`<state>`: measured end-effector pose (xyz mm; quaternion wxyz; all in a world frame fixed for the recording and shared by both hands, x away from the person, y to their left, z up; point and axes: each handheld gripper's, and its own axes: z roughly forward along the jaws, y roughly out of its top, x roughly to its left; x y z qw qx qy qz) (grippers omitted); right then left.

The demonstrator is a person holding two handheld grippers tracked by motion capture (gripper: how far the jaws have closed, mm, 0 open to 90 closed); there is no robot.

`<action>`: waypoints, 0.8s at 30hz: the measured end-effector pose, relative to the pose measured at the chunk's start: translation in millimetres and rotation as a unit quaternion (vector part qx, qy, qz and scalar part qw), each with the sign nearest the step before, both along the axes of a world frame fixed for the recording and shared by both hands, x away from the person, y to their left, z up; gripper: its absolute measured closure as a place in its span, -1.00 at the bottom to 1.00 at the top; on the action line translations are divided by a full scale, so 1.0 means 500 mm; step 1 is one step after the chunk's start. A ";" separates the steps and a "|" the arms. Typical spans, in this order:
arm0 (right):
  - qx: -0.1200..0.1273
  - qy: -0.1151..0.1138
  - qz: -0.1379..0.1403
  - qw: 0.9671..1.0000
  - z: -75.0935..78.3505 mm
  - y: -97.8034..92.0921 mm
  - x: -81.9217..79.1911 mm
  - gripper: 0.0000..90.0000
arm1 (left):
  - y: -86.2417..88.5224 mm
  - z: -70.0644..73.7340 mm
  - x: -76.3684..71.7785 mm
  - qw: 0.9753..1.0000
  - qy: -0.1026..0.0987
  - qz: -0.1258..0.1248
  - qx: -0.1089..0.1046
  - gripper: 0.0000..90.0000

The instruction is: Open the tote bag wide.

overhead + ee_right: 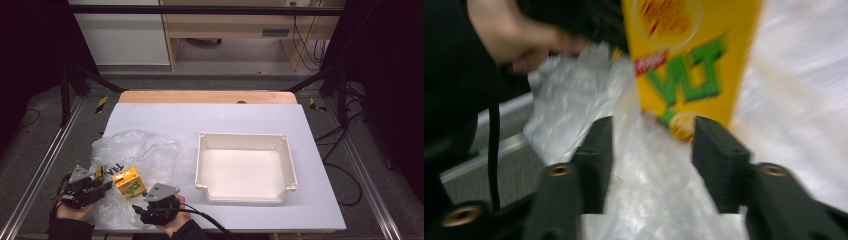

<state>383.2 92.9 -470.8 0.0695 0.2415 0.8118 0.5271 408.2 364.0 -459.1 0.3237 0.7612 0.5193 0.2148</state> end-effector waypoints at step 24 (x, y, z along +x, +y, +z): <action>0.034 -0.045 -0.073 0.996 0.109 -0.099 0.049 -0.20 | -0.010 0.096 -0.049 0.992 -0.113 -0.029 -0.040 -0.31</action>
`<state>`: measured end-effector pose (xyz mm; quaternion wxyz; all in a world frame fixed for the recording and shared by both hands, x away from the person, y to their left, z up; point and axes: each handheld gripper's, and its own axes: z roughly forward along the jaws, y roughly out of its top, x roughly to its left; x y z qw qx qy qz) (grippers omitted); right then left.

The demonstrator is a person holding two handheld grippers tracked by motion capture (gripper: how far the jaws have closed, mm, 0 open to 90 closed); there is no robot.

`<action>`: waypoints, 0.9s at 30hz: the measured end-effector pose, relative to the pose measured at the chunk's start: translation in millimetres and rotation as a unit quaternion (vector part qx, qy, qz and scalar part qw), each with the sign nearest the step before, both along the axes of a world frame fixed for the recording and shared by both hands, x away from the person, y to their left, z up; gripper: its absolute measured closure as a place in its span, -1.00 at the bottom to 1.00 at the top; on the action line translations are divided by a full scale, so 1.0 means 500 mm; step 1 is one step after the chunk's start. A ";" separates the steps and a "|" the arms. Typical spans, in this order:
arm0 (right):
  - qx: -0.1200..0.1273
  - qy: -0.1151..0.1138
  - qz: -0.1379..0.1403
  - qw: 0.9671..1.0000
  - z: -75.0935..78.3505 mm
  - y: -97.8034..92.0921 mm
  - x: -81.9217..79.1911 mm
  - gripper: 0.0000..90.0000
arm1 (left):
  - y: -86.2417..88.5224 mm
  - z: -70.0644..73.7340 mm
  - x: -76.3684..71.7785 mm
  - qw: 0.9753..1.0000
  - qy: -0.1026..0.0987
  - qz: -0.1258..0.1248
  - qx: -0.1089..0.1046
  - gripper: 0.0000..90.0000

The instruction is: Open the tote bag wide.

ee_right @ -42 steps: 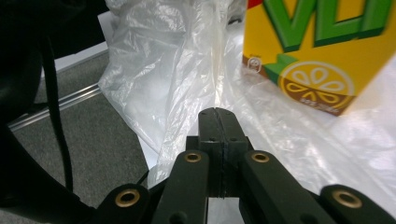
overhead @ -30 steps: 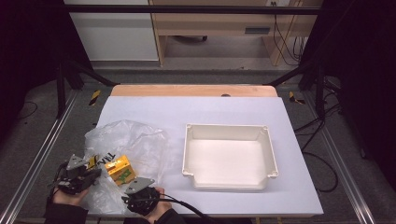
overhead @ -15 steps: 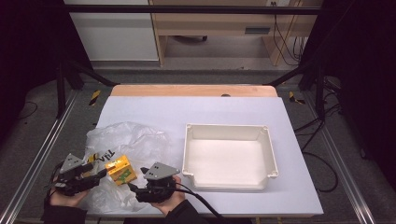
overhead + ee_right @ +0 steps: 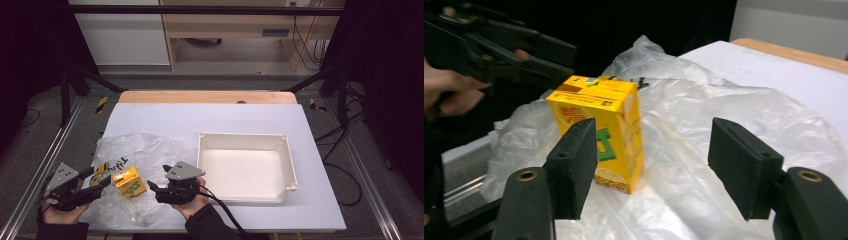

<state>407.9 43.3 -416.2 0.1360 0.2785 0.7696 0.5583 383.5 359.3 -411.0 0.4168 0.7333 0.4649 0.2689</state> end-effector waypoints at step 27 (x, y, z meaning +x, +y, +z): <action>-0.025 -0.017 -0.111 0.993 0.046 -0.254 0.031 -0.32 | -0.082 0.055 0.000 0.993 0.001 -0.119 0.026 -0.49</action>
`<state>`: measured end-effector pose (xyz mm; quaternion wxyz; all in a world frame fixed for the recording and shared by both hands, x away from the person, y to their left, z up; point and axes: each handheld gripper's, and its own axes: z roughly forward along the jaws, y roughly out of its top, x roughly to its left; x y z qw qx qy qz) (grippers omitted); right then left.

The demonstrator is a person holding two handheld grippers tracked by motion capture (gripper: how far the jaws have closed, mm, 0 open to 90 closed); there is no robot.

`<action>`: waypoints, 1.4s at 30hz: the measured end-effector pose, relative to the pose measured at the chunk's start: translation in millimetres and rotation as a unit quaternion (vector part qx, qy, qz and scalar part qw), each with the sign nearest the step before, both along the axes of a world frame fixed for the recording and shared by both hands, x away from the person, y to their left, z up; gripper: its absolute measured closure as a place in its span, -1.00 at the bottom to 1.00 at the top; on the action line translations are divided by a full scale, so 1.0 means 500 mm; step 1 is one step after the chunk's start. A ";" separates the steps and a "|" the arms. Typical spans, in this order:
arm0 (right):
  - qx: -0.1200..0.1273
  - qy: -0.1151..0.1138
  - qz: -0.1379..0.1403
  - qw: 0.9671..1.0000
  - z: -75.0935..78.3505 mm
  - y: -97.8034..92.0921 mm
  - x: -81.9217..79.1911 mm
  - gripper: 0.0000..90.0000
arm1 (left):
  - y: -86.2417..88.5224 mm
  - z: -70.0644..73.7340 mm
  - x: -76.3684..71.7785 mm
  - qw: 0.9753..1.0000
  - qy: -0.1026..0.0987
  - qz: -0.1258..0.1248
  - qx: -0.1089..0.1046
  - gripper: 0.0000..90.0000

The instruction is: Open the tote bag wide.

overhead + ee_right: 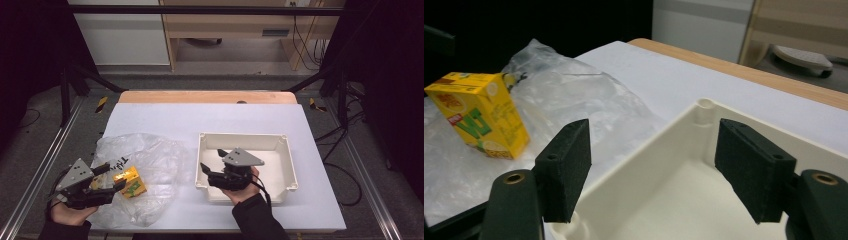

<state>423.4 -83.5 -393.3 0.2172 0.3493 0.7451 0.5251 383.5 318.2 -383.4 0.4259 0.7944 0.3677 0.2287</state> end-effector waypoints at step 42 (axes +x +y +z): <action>-0.020 0.013 -0.060 0.998 -0.035 -0.185 -0.038 -0.28 | -0.028 -0.071 0.050 0.997 0.073 -0.024 0.026 0.01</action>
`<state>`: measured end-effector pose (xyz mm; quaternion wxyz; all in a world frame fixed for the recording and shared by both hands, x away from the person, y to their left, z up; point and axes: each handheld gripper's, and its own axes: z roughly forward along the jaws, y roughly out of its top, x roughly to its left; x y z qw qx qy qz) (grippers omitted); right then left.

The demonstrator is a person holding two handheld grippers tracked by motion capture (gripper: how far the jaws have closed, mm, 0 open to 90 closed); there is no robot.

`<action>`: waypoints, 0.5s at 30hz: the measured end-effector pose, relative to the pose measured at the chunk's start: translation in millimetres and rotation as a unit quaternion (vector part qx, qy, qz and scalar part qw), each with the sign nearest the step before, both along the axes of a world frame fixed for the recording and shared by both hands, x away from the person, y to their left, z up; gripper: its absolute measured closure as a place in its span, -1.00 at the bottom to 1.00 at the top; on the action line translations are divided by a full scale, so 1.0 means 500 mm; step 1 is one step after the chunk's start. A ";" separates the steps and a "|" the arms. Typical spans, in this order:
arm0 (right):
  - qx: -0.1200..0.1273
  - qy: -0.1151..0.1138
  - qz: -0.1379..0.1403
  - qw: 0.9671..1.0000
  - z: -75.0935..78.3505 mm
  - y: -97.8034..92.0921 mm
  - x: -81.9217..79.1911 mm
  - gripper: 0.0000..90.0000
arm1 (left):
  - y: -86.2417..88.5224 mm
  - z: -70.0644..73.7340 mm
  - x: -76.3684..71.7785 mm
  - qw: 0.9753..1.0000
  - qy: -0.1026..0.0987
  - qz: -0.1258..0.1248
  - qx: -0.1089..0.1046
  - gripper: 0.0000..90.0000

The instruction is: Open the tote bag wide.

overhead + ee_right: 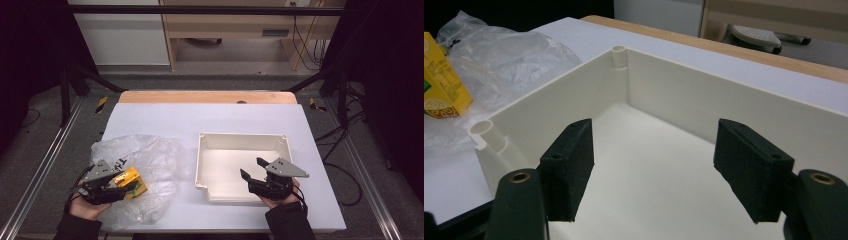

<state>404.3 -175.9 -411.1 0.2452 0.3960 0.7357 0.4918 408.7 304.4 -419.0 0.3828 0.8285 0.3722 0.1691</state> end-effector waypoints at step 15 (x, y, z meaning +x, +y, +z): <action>-0.002 0.006 -0.005 1.000 -0.006 -0.009 0.004 -0.27 | -0.017 -0.003 0.011 1.000 -0.025 -0.004 0.015 0.12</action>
